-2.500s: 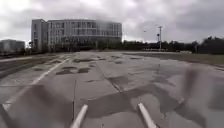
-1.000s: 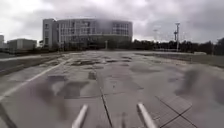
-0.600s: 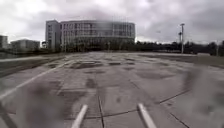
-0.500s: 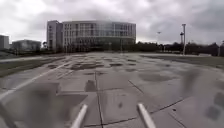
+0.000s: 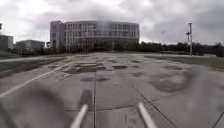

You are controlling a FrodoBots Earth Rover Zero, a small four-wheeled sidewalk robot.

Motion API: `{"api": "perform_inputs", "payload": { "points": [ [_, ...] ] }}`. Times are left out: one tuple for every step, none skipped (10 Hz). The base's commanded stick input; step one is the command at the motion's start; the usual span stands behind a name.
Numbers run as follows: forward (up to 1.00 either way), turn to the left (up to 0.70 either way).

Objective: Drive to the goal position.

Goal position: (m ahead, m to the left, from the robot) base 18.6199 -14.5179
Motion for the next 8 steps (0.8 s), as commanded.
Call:
{"api": "perform_inputs", "payload": {
  "points": [
    [1.00, 0.00],
    [1.00, 0.00],
    [1.00, 0.00],
    [1.00, 0.00],
    [1.00, 0.00],
    [1.00, 0.00],
    [1.00, 0.00],
    [1.00, 0.00]
  ]
}}
